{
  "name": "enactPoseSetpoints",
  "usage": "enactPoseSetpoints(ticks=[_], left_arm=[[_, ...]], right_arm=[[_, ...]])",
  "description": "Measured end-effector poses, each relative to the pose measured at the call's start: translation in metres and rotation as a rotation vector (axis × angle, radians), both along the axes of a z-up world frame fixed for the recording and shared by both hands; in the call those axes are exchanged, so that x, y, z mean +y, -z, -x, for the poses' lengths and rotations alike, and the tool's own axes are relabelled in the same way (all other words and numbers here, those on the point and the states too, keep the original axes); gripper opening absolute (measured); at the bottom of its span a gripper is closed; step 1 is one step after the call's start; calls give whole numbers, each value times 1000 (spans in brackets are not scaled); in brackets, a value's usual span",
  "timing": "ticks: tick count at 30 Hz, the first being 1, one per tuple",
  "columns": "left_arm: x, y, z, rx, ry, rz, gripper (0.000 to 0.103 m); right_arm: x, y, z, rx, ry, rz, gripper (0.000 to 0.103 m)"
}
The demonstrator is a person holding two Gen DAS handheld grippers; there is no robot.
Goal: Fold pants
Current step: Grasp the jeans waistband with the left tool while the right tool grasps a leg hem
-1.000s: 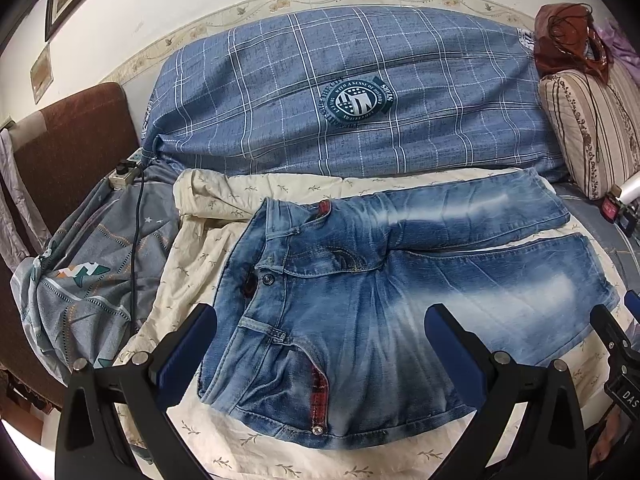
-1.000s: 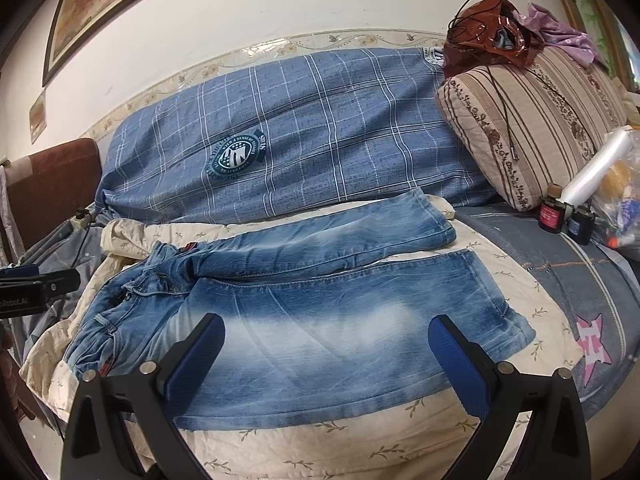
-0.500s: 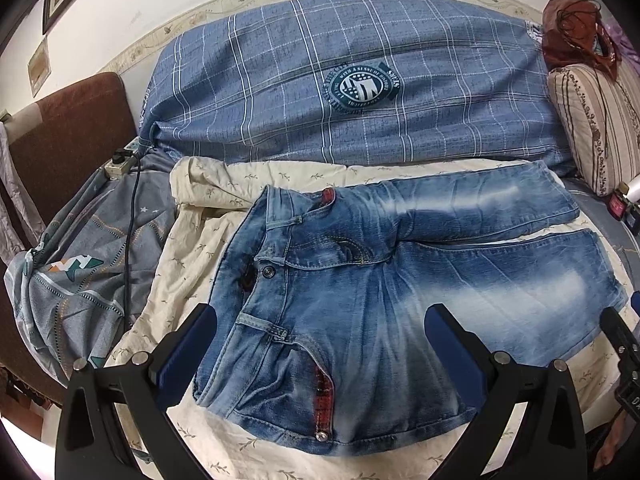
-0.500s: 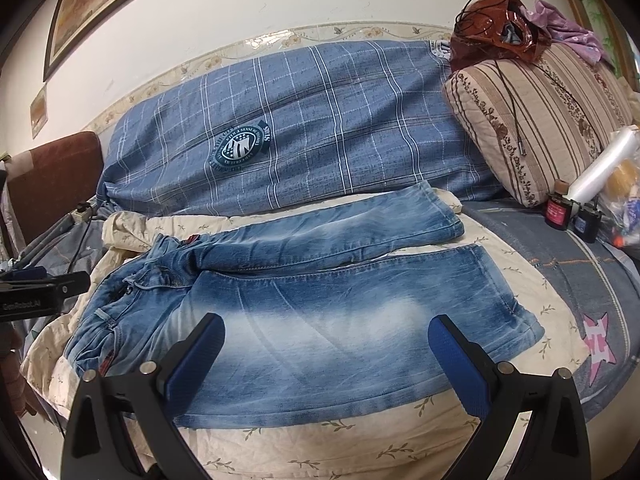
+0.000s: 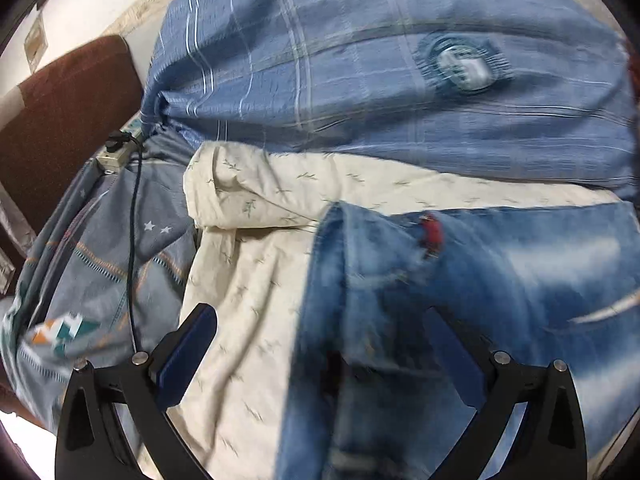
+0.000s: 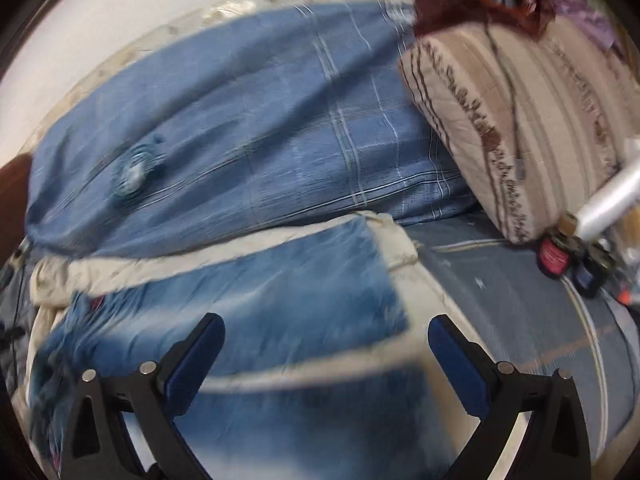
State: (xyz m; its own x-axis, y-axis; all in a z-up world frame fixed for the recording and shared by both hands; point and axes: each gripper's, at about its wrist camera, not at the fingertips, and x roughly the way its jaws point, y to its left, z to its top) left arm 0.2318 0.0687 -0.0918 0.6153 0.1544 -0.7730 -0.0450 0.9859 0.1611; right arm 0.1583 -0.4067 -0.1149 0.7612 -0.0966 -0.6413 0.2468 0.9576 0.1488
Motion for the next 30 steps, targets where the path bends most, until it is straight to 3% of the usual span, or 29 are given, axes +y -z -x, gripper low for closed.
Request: enactPoseSetpoints(ticks=[6, 11, 16, 19, 20, 21, 22, 24, 28, 29, 30], left_arm=[[28, 18, -70, 110, -35, 81, 103], [39, 26, -116, 156, -80, 125, 103], [24, 50, -152, 221, -68, 177, 100], [7, 73, -166, 288, -49, 207, 70], [2, 81, -170, 309, -47, 222, 46], [1, 88, -173, 329, -41, 259, 27], [0, 93, -174, 341, -43, 295, 26], [1, 92, -172, 311, -62, 317, 21], [-1, 69, -153, 208, -27, 331, 15], [-1, 56, -144, 163, -10, 339, 5], [-1, 48, -138, 143, 4, 353, 5]], right_arm=[[-49, 16, -84, 38, 45, -71, 99], [-62, 41, -139, 105, 38, -86, 87], [-61, 74, -173, 224, 24, -73, 69], [-61, 88, -180, 259, 23, -67, 61], [-61, 87, -178, 247, 21, -70, 55], [-62, 85, -176, 236, 15, -72, 41], [-62, 82, -172, 220, 2, -74, 33], [-59, 73, -163, 192, -16, -48, 27], [-54, 51, -144, 146, -39, -44, 23], [-53, 45, -142, 130, -42, -57, 23], [-53, 40, -137, 111, -46, -65, 23]])
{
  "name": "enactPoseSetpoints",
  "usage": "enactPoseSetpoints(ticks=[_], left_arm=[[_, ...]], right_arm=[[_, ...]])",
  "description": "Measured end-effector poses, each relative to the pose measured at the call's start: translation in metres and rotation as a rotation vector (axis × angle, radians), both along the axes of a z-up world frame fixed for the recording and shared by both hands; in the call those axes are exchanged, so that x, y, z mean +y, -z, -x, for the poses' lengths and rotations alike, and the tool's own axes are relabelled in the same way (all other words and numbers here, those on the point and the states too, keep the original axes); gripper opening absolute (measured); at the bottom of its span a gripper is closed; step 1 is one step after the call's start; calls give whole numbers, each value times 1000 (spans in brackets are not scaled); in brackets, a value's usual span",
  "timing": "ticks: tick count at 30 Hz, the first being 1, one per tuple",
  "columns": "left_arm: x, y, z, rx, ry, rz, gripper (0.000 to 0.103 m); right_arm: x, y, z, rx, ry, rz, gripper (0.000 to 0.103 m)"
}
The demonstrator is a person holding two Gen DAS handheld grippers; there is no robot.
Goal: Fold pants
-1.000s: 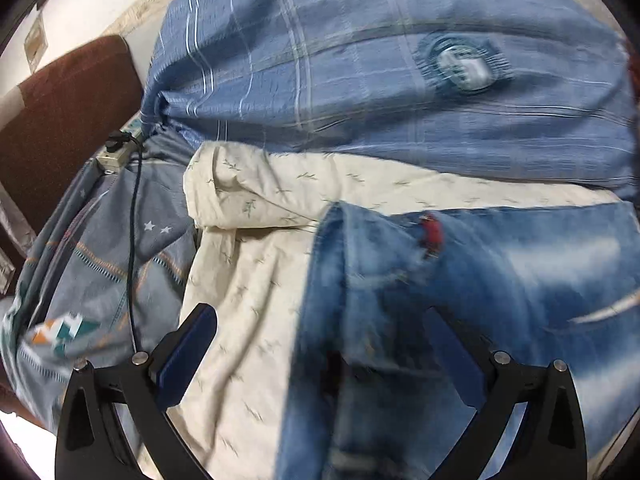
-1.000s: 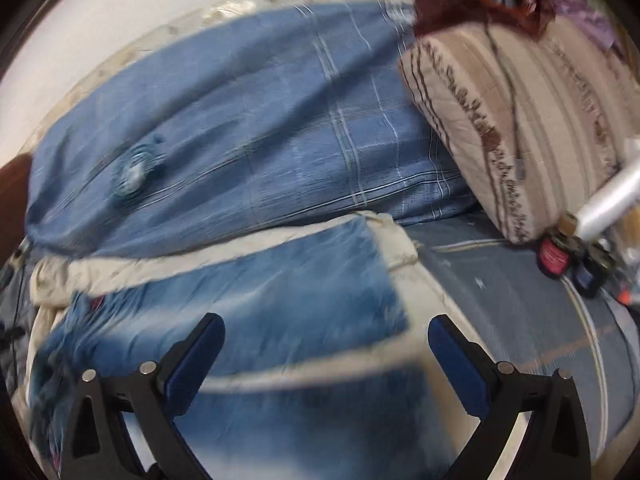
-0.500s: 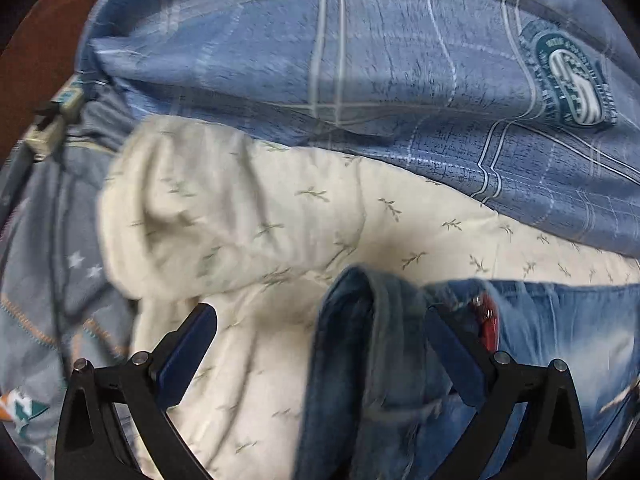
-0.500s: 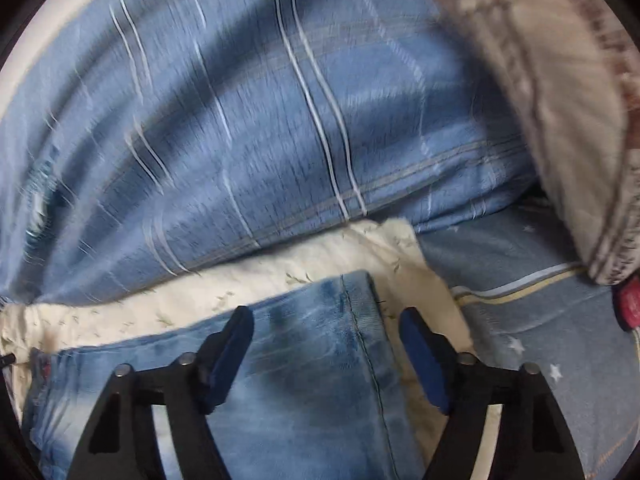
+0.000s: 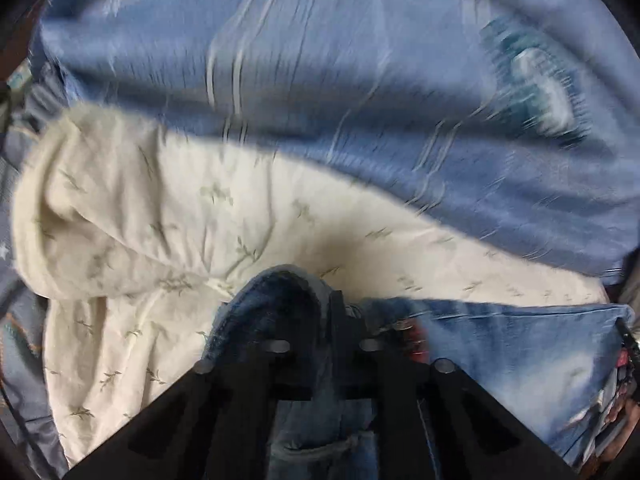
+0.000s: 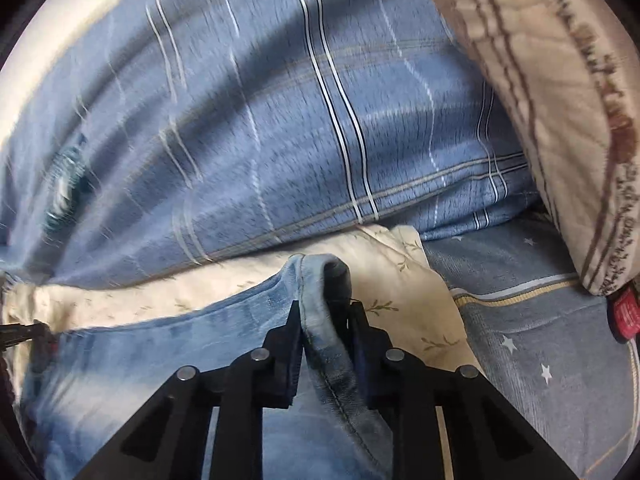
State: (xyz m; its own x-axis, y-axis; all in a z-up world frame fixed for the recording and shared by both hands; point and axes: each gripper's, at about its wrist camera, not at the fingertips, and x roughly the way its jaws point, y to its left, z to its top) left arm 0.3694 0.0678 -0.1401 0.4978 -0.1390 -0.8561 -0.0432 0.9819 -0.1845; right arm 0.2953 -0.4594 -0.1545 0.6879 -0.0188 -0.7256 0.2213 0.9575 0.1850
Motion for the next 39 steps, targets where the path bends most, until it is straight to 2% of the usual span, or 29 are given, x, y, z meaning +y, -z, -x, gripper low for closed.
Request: enactPoseSetpoints(ticks=[3, 7, 9, 12, 15, 17, 18, 19, 20, 23, 27, 30, 32, 33, 34, 35, 36, 39], left_arm=[[0, -30, 29, -79, 42, 31, 5], [8, -69, 73, -175, 90, 64, 5], [7, -79, 82, -197, 105, 57, 5], [15, -85, 99, -210, 99, 64, 5], [14, -92, 108, -229, 104, 71, 5], [13, -90, 108, -235, 108, 75, 5], [13, -89, 109, -238, 110, 75, 5], [12, -90, 110, -242, 112, 75, 5], [11, -89, 109, -246, 112, 75, 5], [13, -87, 109, -252, 113, 79, 5], [15, -86, 108, -261, 107, 80, 5], [16, -85, 106, -261, 99, 88, 5], [16, -84, 105, -265, 97, 91, 5], [16, -84, 106, -265, 94, 91, 5], [17, -85, 107, -264, 90, 93, 5], [17, -85, 108, -263, 90, 98, 5], [19, -86, 110, -262, 89, 106, 5], [26, -94, 122, -275, 84, 133, 5]], right_arm=[[6, -15, 17, -30, -4, 4, 18], [4, -31, 54, -82, 17, 0, 18], [-2, -32, 68, -72, 21, -15, 18], [-17, -29, 81, -20, 31, -101, 19], [-34, -32, 88, -28, 55, -218, 21], [-42, -33, 84, -40, 80, -259, 35], [-44, -33, 79, -45, 91, -272, 64], [-47, -32, 75, -63, 112, -282, 82], [-48, -33, 71, -89, 129, -287, 82], [-54, -28, 46, -124, 139, -298, 82], [-45, -9, -2, -52, 112, -226, 82], [-32, 9, -36, 10, 68, -134, 79], [-23, 27, -59, 103, 52, -64, 55], [-20, 38, -69, 172, 51, -37, 38], [-19, 44, -72, 194, 60, -37, 37], [-17, 43, -70, 179, 63, -32, 33], [-13, 37, -65, 155, 58, -26, 26], [-1, 10, -36, 60, 38, 3, 23]])
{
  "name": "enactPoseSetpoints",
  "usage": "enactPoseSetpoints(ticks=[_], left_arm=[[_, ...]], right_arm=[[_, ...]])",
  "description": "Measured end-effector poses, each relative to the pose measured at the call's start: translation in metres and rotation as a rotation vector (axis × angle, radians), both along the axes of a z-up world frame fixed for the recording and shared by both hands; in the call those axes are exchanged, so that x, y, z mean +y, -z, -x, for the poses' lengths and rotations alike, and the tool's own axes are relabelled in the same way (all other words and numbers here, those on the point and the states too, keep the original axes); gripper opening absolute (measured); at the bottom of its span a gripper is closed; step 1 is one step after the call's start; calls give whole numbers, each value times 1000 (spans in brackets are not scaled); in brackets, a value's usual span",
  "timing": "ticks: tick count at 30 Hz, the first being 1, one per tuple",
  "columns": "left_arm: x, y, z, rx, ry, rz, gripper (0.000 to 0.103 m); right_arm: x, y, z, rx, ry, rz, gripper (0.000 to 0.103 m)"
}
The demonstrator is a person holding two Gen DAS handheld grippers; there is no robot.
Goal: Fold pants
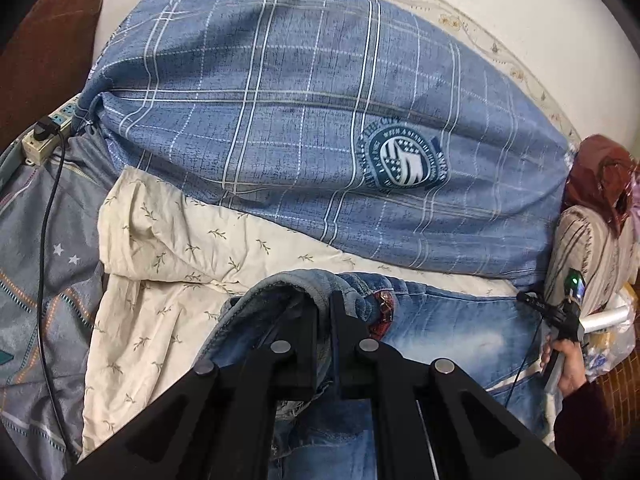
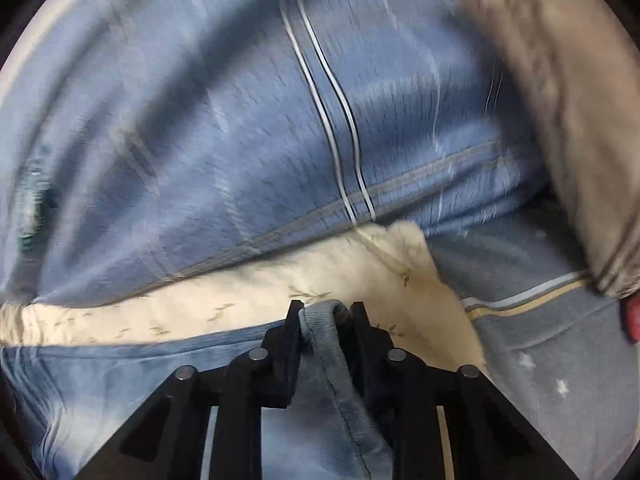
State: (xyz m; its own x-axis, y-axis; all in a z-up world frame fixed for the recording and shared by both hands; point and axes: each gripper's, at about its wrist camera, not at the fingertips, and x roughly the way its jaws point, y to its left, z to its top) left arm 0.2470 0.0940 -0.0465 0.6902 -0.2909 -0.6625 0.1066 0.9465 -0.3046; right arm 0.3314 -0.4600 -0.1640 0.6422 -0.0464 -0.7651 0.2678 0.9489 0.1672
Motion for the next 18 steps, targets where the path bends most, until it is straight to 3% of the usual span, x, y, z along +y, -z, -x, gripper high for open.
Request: enactPoseSetpoints(ticks=[4, 8, 14, 18], left_arm=[[15, -8, 30, -27, -6, 44, 5], [31, -7, 75, -32, -16, 94, 5], [57, 17, 146, 12, -35, 131, 5], [69, 49, 181, 85, -56, 159, 6]], right_arm=[[7, -44, 56, -129, -8, 10, 23], [6, -69, 108, -188, -9, 27, 23], [7, -68, 195, -210, -7, 6, 23], [11, -46, 240, -178, 1, -2, 23]])
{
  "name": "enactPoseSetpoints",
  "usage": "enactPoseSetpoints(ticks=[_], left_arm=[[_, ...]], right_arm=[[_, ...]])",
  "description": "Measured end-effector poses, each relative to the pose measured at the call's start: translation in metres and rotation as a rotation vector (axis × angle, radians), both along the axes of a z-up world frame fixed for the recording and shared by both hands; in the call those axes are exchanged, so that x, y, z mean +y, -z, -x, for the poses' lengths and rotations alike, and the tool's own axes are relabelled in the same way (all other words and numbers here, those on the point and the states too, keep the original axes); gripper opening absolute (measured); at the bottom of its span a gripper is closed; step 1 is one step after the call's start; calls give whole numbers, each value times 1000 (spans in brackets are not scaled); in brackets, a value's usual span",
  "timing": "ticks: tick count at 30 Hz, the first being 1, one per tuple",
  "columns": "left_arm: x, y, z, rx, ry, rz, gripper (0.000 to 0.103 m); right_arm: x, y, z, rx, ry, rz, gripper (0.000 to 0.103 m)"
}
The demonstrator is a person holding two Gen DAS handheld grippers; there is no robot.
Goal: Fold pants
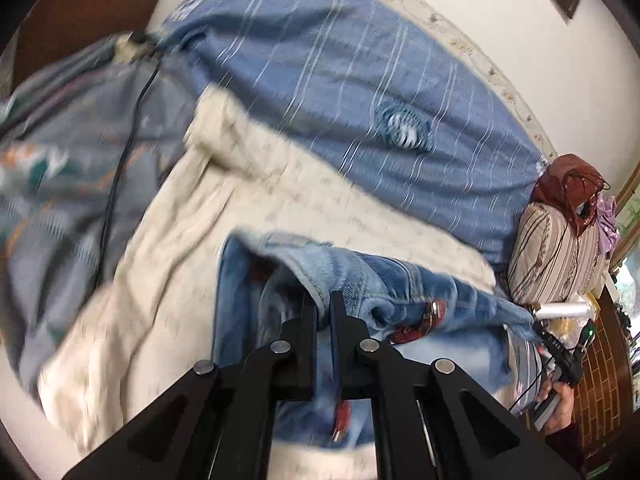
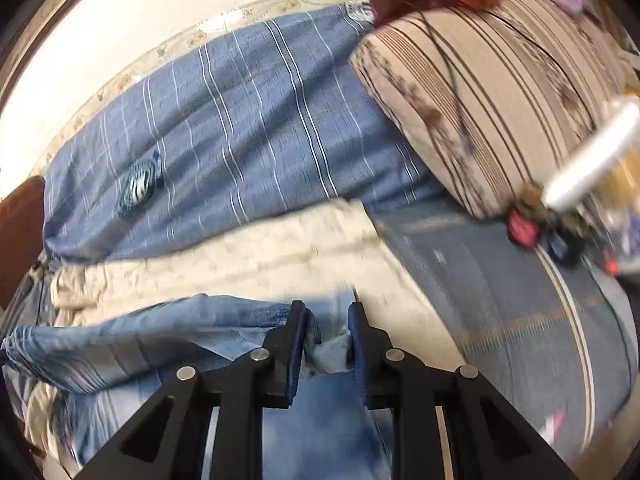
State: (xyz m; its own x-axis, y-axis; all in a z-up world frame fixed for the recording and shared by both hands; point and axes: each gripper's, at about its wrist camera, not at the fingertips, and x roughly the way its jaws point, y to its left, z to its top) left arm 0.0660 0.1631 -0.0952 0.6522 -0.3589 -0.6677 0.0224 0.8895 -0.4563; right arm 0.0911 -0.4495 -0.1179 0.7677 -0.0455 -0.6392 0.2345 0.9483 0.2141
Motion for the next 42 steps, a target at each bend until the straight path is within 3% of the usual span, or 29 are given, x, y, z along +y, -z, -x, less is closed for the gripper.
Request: enactPoseSetpoints(ticks=[5, 9, 12, 15, 19, 21, 26, 29, 31, 34, 39, 42], left_arm=[[4, 47, 26, 103, -9, -44, 7], [5, 76, 35, 183, -1, -59, 8], [9, 80, 41, 209, 10, -73, 9], [14, 67, 47, 192, -28, -149, 9], [25, 42, 59, 128, -68, -167, 9], [16, 29, 63, 75, -37, -171, 9], [-42, 19, 45, 10, 96, -149, 9], [-82, 20, 24, -24, 148, -194, 9], [-101, 32, 7, -4, 169, -196, 9], [-115, 53, -6, 54, 182, -210, 9], [-119, 97, 3, 172, 190, -223, 9], [-116, 104, 20, 157, 200, -213, 9]], right_arm=[[-6, 43, 54, 78, 22, -49, 23], [-21, 77, 82, 194, 54, -118, 24], [-39, 87, 96, 252, 108, -223, 24], [-41, 69, 106, 188, 115, -237, 24], [-10, 42, 92, 135, 19, -213, 25], [13, 36, 78, 138, -45, -209, 25], [80, 51, 37, 195, -153, -267, 25], [115, 64, 21, 234, -192, -248, 25], [131, 70, 17, 238, -207, -198, 25], [155, 82, 16, 270, -251, -37, 26], [154, 91, 20, 298, -272, -52, 30], [137, 95, 23, 301, -274, -170, 31]])
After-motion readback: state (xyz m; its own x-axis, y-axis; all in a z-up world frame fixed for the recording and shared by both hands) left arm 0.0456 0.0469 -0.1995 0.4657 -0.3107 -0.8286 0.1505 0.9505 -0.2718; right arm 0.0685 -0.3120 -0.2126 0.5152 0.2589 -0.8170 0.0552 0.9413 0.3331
